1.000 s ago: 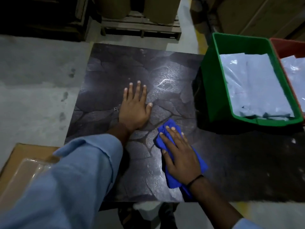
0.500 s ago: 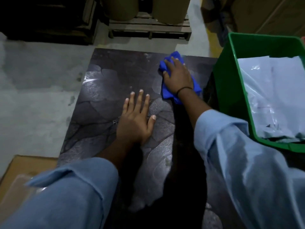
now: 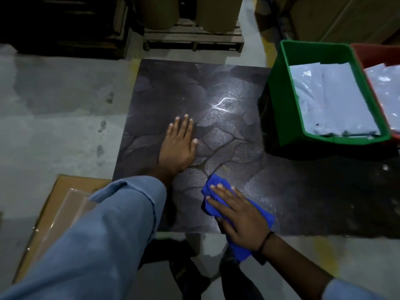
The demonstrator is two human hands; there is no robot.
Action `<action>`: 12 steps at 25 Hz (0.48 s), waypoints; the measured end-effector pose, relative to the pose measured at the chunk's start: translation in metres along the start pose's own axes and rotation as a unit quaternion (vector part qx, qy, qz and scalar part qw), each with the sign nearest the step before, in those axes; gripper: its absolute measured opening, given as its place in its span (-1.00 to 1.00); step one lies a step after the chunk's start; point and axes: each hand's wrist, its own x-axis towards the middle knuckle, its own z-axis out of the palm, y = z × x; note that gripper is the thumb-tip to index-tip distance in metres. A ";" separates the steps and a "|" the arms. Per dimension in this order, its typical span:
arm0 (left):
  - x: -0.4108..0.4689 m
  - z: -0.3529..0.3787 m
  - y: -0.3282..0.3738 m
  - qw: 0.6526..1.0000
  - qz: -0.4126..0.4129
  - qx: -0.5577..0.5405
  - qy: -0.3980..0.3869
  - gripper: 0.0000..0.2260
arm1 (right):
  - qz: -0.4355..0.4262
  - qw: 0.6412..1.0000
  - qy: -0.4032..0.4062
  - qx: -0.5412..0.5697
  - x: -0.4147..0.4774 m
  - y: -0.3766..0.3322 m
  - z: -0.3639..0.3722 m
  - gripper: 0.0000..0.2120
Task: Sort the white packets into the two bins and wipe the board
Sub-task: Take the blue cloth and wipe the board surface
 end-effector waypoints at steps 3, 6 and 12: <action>0.003 -0.006 -0.017 1.000 0.030 -0.001 -0.008 -0.36 | 0.033 0.999 0.039 0.018 0.040 0.018 -0.002 -0.46; 0.013 -0.004 -0.024 0.999 0.028 -0.013 -0.005 -0.34 | 0.079 0.994 0.075 0.004 0.123 0.069 -0.004 -0.48; 0.012 0.006 -0.027 0.997 0.042 0.004 0.058 -0.36 | 0.221 0.970 0.102 -0.021 0.321 0.166 -0.042 -0.51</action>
